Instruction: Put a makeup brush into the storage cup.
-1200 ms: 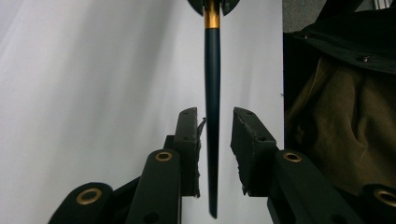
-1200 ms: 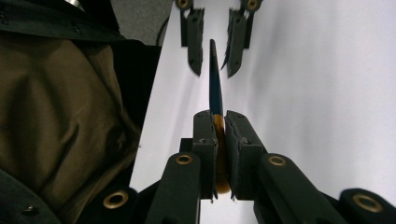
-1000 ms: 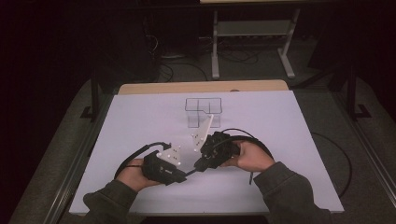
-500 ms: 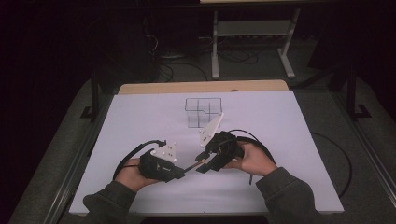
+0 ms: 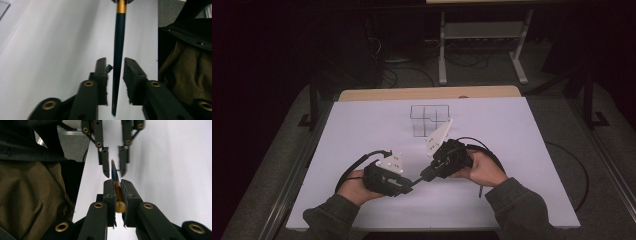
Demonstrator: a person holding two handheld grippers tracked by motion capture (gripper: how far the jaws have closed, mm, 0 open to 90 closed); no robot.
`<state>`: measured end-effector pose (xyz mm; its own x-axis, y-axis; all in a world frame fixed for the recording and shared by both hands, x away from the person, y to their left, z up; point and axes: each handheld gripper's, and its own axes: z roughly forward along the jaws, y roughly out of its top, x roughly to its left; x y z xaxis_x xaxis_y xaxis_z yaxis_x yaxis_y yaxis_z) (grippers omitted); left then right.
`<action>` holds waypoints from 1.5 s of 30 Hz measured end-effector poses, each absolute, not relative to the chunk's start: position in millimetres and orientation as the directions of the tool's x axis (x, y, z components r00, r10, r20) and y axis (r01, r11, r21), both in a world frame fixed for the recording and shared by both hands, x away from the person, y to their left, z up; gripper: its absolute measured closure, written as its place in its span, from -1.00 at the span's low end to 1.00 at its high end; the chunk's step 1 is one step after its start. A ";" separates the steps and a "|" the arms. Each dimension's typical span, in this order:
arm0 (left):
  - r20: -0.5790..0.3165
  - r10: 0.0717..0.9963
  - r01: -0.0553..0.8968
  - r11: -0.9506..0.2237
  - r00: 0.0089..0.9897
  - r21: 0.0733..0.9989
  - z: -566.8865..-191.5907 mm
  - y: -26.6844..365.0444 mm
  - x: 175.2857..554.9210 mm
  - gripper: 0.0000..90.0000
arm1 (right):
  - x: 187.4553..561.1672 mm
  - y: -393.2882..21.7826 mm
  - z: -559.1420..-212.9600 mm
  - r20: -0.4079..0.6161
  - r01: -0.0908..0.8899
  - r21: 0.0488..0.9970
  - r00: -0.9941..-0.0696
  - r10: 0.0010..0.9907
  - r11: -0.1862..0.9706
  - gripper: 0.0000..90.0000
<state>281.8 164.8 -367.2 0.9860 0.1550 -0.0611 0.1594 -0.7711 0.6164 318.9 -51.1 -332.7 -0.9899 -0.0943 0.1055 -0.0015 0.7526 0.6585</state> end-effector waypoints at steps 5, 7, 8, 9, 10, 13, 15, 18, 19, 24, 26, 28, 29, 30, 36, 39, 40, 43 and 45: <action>-0.068 0.149 0.159 -0.772 0.987 0.616 -366.7 162.6 280.1 0.56 | 315.3 -47.7 -326.7 0.082 -0.033 0.626 -0.991 -0.108 0.779 0.84; -0.066 0.149 0.158 -0.773 0.987 0.614 -366.4 162.3 279.6 0.57 | 313.8 -45.6 -325.0 0.081 -0.036 0.607 -0.991 -0.108 0.794 0.83; -0.067 0.148 0.158 -0.774 0.987 0.614 -366.4 162.3 279.3 0.60 | 313.7 -44.8 -324.0 0.076 -0.046 0.598 -0.991 -0.114 0.800 0.83; -0.067 0.146 0.156 -0.774 0.987 0.613 -366.4 162.1 279.2 0.62 | 312.9 -44.0 -323.4 0.080 -0.044 0.596 -0.990 -0.114 0.802 0.83; -0.064 0.145 0.153 -0.776 0.987 0.612 -366.6 161.9 279.3 0.64 | 312.9 -43.0 -322.2 0.071 -0.055 0.594 -0.990 -0.120 0.803 0.84; -0.059 0.134 0.142 -0.782 0.989 0.607 -366.9 160.7 279.0 0.73 | 312.0 -41.2 -318.8 0.072 -0.052 0.598 -0.990 -0.119 0.800 0.84; -0.050 0.130 0.133 -0.783 0.990 0.607 -367.1 159.9 278.4 0.84 | 312.0 -40.2 -317.6 0.066 -0.058 0.605 -0.990 -0.123 0.794 0.83; -0.050 0.139 0.140 -0.780 0.989 0.610 -367.7 159.4 278.4 0.85 | 312.0 -40.2 -317.5 0.061 -0.055 0.614 -0.991 -0.117 0.787 0.83; -0.048 0.140 0.140 -0.779 0.989 0.612 -367.8 159.7 278.9 0.85 | 312.0 -40.7 -317.9 0.061 -0.052 0.619 -0.992 -0.114 0.784 0.82; -0.059 0.155 0.157 -0.759 0.986 0.632 -368.2 163.5 279.0 0.86 | 316.0 -47.5 -322.1 0.063 -0.027 0.651 -0.994 -0.089 0.759 0.56; -0.060 0.161 0.161 -0.750 0.985 0.641 -366.7 165.6 279.5 0.86 | 317.0 -50.8 -324.4 0.069 -0.007 0.661 -0.995 -0.070 0.751 0.50; -0.066 0.172 0.173 -0.736 0.983 0.655 -366.7 166.9 279.9 0.86 | 316.7 -53.2 -327.0 0.088 0.015 0.670 -0.994 -0.059 0.742 0.49; -0.065 0.174 0.173 -0.736 0.983 0.654 -366.5 167.2 280.3 0.86 | 316.5 -53.9 -328.1 0.090 0.021 0.675 -0.994 -0.054 0.737 0.49; -0.065 0.176 0.175 -0.737 0.982 0.653 -366.4 167.2 280.6 0.86 | 316.2 -54.0 -329.5 0.095 0.028 0.679 -0.994 -0.051 0.733 0.50; -0.061 0.178 0.174 -0.735 0.982 0.655 -367.9 165.4 280.4 0.86 | 317.7 -52.8 -332.0 0.108 0.032 0.704 -0.992 -0.062 0.710 0.76; -0.069 0.168 0.172 -0.737 0.983 0.654 -368.9 162.6 279.3 0.86 | 316.7 -51.3 -331.5 0.094 0.004 0.708 -0.992 -0.088 0.707 0.81; -0.066 0.164 0.167 -0.739 0.984 0.653 -369.2 161.8 279.7 0.85 | 316.1 -51.3 -331.1 0.100 0.006 0.703 -0.991 -0.090 0.712 0.82; -0.094 0.162 0.184 -0.742 0.982 0.644 -370.9 159.2 280.8 0.55 | 316.7 -50.8 -330.7 0.093 -0.014 0.696 -0.990 -0.109 0.718 0.82; -0.092 0.158 0.180 -0.745 0.983 0.642 -371.8 157.9 280.2 0.53 | 316.6 -50.7 -330.4 0.091 -0.018 0.682 -0.990 -0.109 0.731 0.82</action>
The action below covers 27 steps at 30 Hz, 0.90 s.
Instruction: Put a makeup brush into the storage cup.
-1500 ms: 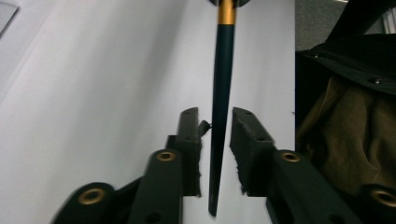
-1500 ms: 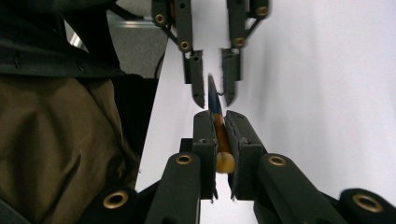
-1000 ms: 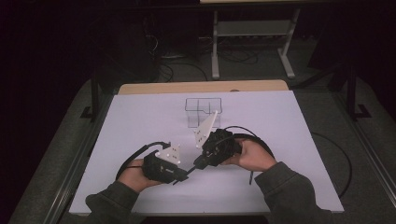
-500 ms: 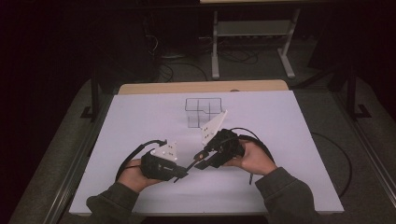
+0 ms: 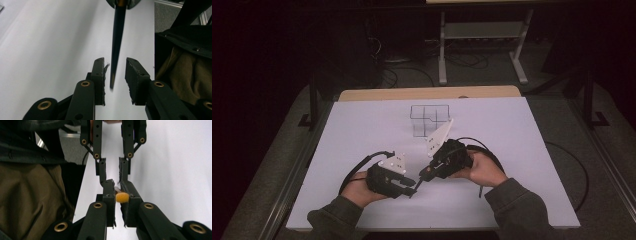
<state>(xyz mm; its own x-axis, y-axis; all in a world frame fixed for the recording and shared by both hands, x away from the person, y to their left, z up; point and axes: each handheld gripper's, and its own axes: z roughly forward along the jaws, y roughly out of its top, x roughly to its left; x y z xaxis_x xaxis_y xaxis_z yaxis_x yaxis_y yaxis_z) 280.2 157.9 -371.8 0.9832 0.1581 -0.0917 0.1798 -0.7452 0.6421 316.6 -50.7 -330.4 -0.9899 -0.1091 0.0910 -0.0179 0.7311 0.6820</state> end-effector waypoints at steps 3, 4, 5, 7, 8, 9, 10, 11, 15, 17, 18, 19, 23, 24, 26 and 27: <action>-0.097 0.163 0.187 -0.741 0.982 0.644 -372.3 156.4 280.3 0.54 | 315.8 -50.4 -326.9 0.088 -0.027 0.661 -0.990 -0.113 0.750 0.82; -0.094 0.162 0.184 -0.740 0.982 0.647 -372.3 155.8 280.3 0.54 | 315.9 -49.9 -325.4 0.082 -0.033 0.660 -0.990 -0.115 0.751 0.82; -0.091 0.157 0.178 -0.742 0.983 0.647 -372.3 154.6 280.2 0.56 | 316.1 -49.4 -324.3 0.076 -0.039 0.658 -0.990 -0.118 0.752 0.82; -0.088 0.153 0.173 -0.746 0.984 0.643 -371.7 152.7 280.3 0.59 | 315.2 -47.1 -321.7 0.075 -0.041 0.659 -0.990 -0.121 0.751 0.82; -0.089 0.152 0.173 -0.744 0.984 0.646 -371.6 151.8 280.1 0.62 | 314.1 -46.6 -320.3 0.082 -0.033 0.652 -0.990 -0.113 0.757 0.82; -0.086 0.149 0.169 -0.741 0.985 0.650 -372.1 151.0 280.1 0.68 | 314.3 -45.6 -319.2 0.073 -0.042 0.655 -0.990 -0.118 0.754 0.82; -0.089 0.146 0.168 -0.740 0.985 0.652 -372.2 150.1 279.8 0.72 | 313.5 -45.1 -317.9 0.076 -0.038 0.653 -0.990 -0.115 0.756 0.82; -0.087 0.145 0.166 -0.743 0.986 0.648 -372.1 149.7 279.7 0.75 | 314.0 -44.2 -316.9 0.063 -0.052 0.659 -0.990 -0.124 0.751 0.82; -0.082 0.146 0.164 -0.745 0.986 0.646 -371.8 149.4 280.2 0.85 | 312.5 -43.0 -314.1 0.066 -0.052 0.662 -0.990 -0.127 0.748 0.82; -0.073 0.144 0.157 -0.746 0.987 0.647 -372.4 148.7 279.8 0.86 | 312.7 -42.6 -314.3 0.068 -0.050 0.665 -0.990 -0.127 0.745 0.82; -0.067 0.150 0.157 -0.748 0.986 0.645 -372.2 148.5 279.3 0.87 | 313.1 -42.2 -314.7 0.071 -0.046 0.666 -0.990 -0.124 0.745 0.82; -0.063 0.155 0.159 -0.744 0.986 0.649 -372.2 148.7 279.2 0.87 | 314.0 -41.8 -315.1 0.064 -0.052 0.670 -0.990 -0.126 0.741 0.82; -0.065 0.166 0.166 -0.717 0.984 0.678 -371.2 151.8 280.6 0.88 | 313.8 -43.9 -315.0 0.059 -0.030 0.701 -0.993 -0.100 0.712 0.65; -0.077 0.179 0.181 -0.694 0.981 0.696 -370.8 153.0 280.7 0.88 | 314.8 -44.7 -314.8 0.054 -0.028 0.699 -0.994 -0.093 0.714 0.60; -0.073 0.184 0.182 -0.687 0.980 0.703 -369.0 155.7 282.3 0.88 | 313.7 -46.6 -317.2 0.092 0.031 0.701 -0.995 -0.047 0.712 0.51; -0.078 0.192 0.190 -0.681 0.978 0.707 -368.6 156.6 282.4 0.88 | 316.4 -46.7 -319.4 0.079 0.013 0.714 -0.995 -0.062 0.700 0.49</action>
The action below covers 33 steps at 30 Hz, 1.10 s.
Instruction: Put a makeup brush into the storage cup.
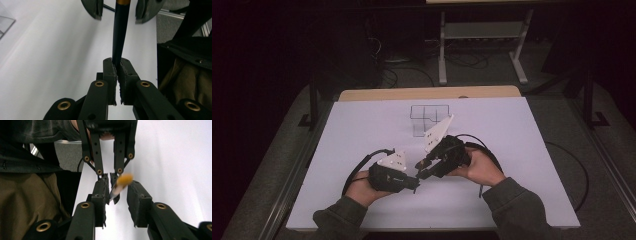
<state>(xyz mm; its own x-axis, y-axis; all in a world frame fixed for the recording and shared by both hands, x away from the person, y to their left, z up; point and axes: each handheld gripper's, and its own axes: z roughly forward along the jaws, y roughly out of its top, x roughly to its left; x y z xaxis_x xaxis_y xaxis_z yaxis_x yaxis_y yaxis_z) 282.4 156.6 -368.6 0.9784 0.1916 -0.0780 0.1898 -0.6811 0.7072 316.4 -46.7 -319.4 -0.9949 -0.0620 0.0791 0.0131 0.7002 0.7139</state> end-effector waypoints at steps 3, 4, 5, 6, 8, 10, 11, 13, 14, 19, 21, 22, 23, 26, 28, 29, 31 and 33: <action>-0.087 0.208 0.208 -0.678 0.974 0.706 -368.0 158.6 282.5 0.88 | 318.2 -48.2 -324.5 0.092 0.033 0.721 -0.995 -0.048 0.692 0.51; -0.088 0.211 0.211 -0.677 0.973 0.706 -368.0 158.9 282.8 0.88 | 319.1 -48.2 -326.2 0.088 0.031 0.727 -0.995 -0.049 0.686 0.52; -0.086 0.215 0.212 -0.676 0.973 0.706 -368.2 159.2 283.2 0.88 | 319.3 -48.4 -326.9 0.089 0.036 0.728 -0.995 -0.042 0.684 0.53; -0.089 0.219 0.217 -0.674 0.972 0.706 -368.6 159.2 283.3 0.88 | 319.8 -48.5 -327.5 0.087 0.036 0.730 -0.995 -0.040 0.682 0.53; -0.094 0.224 0.223 -0.669 0.970 0.710 -369.7 159.0 283.8 0.88 | 320.7 -48.0 -328.3 0.094 0.045 0.743 -0.995 -0.038 0.667 0.56; -0.095 0.227 0.226 -0.663 0.969 0.713 -370.1 159.0 283.9 0.88 | 320.4 -47.6 -327.2 0.097 0.053 0.742 -0.995 -0.029 0.668 0.65; -0.095 0.228 0.226 -0.663 0.969 0.714 -370.2 159.2 284.1 0.88 | 320.5 -47.3 -326.9 0.091 0.047 0.745 -0.995 -0.031 0.666 0.71; -0.092 0.229 0.224 -0.662 0.969 0.715 -370.7 159.2 284.0 0.88 | 320.0 -47.1 -326.3 0.099 0.055 0.749 -0.995 -0.029 0.661 0.81; -0.090 0.229 0.223 -0.664 0.969 0.714 -370.8 159.2 283.9 0.88 | 319.9 -47.1 -326.1 0.104 0.061 0.743 -0.994 -0.025 0.666 0.81; -0.088 0.228 0.221 -0.663 0.970 0.715 -372.8 158.8 284.2 0.85 | 321.0 -45.6 -327.5 0.105 0.053 0.741 -0.994 -0.037 0.669 0.83; -0.089 0.234 0.226 -0.663 0.968 0.714 -373.3 158.7 284.6 0.74 | 320.3 -45.1 -327.1 0.103 0.051 0.732 -0.994 -0.036 0.680 0.84; -0.088 0.234 0.225 -0.664 0.968 0.713 -373.9 158.9 284.2 0.73 | 320.3 -44.7 -327.4 0.109 0.051 0.730 -0.993 -0.042 0.681 0.84; -0.086 0.237 0.227 -0.666 0.968 0.710 -374.4 159.0 284.2 0.69 | 320.6 -44.6 -327.0 0.100 0.045 0.724 -0.994 -0.040 0.688 0.84; -0.075 0.242 0.223 -0.674 0.967 0.704 -375.5 160.8 284.1 0.63 | 323.3 -45.0 -328.3 0.103 0.043 0.721 -0.994 -0.045 0.692 0.84; -0.071 0.247 0.224 -0.676 0.967 0.702 -375.8 163.1 284.4 0.59 | 326.0 -45.7 -330.0 0.105 0.045 0.712 -0.994 -0.043 0.700 0.84; -0.070 0.251 0.226 -0.675 0.965 0.703 -376.0 164.4 284.7 0.57 | 327.0 -46.3 -330.4 0.108 0.051 0.705 -0.994 -0.036 0.707 0.84; -0.072 0.259 0.233 -0.673 0.963 0.702 -376.3 167.4 285.0 0.54 | 329.2 -47.6 -331.0 0.117 0.060 0.692 -0.993 -0.029 0.719 0.84; -0.067 0.269 0.237 -0.670 0.961 0.704 -377.3 170.5 285.2 0.53 | 331.7 -49.7 -330.9 0.125 0.074 0.682 -0.992 -0.016 0.728 0.84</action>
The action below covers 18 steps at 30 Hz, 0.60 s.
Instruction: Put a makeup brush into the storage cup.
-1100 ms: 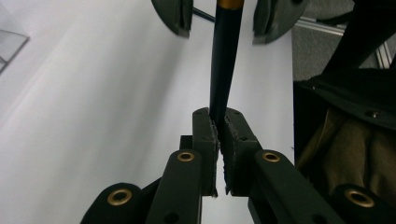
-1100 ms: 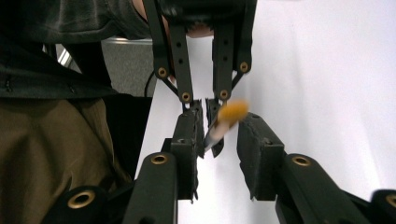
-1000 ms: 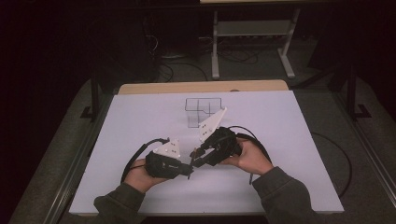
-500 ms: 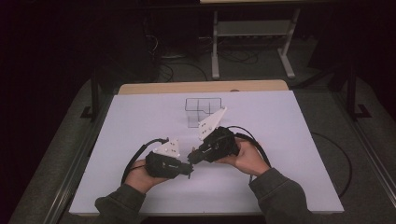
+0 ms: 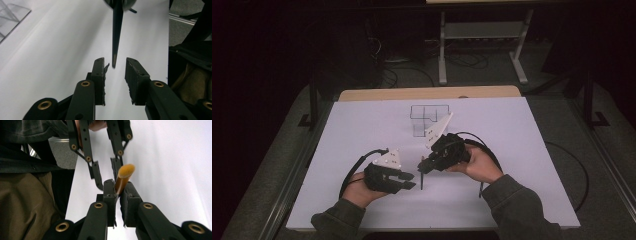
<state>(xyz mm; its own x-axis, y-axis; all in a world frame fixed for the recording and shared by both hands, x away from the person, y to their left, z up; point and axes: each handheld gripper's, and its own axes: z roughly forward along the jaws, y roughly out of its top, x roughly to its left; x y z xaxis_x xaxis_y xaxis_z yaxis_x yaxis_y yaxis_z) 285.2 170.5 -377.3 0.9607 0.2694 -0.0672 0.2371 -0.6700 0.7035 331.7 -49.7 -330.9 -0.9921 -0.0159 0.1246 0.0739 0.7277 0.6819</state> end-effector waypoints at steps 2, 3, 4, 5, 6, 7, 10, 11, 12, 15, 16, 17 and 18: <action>-0.076 0.284 0.252 -0.660 0.956 0.708 -379.1 173.9 285.8 0.49 | 335.6 -52.0 -331.0 0.122 0.074 0.685 -0.992 -0.014 0.725 0.84; -0.077 0.290 0.257 -0.656 0.954 0.709 -379.8 174.8 285.9 0.48 | 337.4 -53.7 -330.1 0.125 0.080 0.676 -0.992 -0.007 0.732 0.84; -0.080 0.293 0.261 -0.656 0.953 0.708 -380.5 175.9 286.6 0.47 | 338.6 -54.7 -329.7 0.129 0.084 0.672 -0.992 -0.005 0.736 0.84; -0.077 0.299 0.264 -0.658 0.951 0.705 -380.9 177.1 286.6 0.45 | 340.7 -55.9 -329.2 0.124 0.078 0.669 -0.992 -0.008 0.740 0.84; -0.077 0.300 0.264 -0.655 0.951 0.708 -381.7 178.1 286.4 0.45 | 341.9 -56.8 -328.8 0.127 0.084 0.664 -0.992 -0.002 0.743 0.84; -0.076 0.304 0.266 -0.655 0.950 0.707 -382.1 179.5 286.0 0.44 | 343.2 -58.0 -328.6 0.125 0.084 0.661 -0.992 0.001 0.745 0.84; -0.074 0.315 0.272 -0.648 0.946 0.712 -383.5 184.1 285.0 0.41 | 347.1 -61.8 -327.5 0.122 0.088 0.650 -0.992 0.011 0.755 0.84; -0.074 0.320 0.275 -0.646 0.944 0.712 -383.7 185.8 284.6 0.40 | 348.5 -62.8 -327.3 0.123 0.091 0.649 -0.992 0.013 0.755 0.84; -0.074 0.325 0.278 -0.644 0.943 0.713 -384.0 187.5 284.5 0.39 | 349.7 -63.9 -327.0 0.125 0.095 0.646 -0.992 0.017 0.757 0.84; -0.074 0.340 0.287 -0.636 0.938 0.716 -384.7 192.1 283.7 0.36 | 353.0 -67.0 -325.2 0.121 0.098 0.643 -0.992 0.025 0.760 0.84; -0.071 0.345 0.289 -0.638 0.936 0.713 -384.5 193.9 283.5 0.35 | 353.8 -67.9 -324.6 0.116 0.095 0.641 -0.993 0.025 0.762 0.84; -0.069 0.349 0.291 -0.638 0.935 0.713 -384.7 195.2 283.3 0.34 | 355.0 -69.3 -323.6 0.116 0.096 0.639 -0.993 0.028 0.763 0.84; -0.059 0.348 0.286 -0.648 0.935 0.706 -384.0 197.0 283.6 0.33 | 355.6 -70.1 -322.9 0.112 0.095 0.639 -0.993 0.030 0.763 0.84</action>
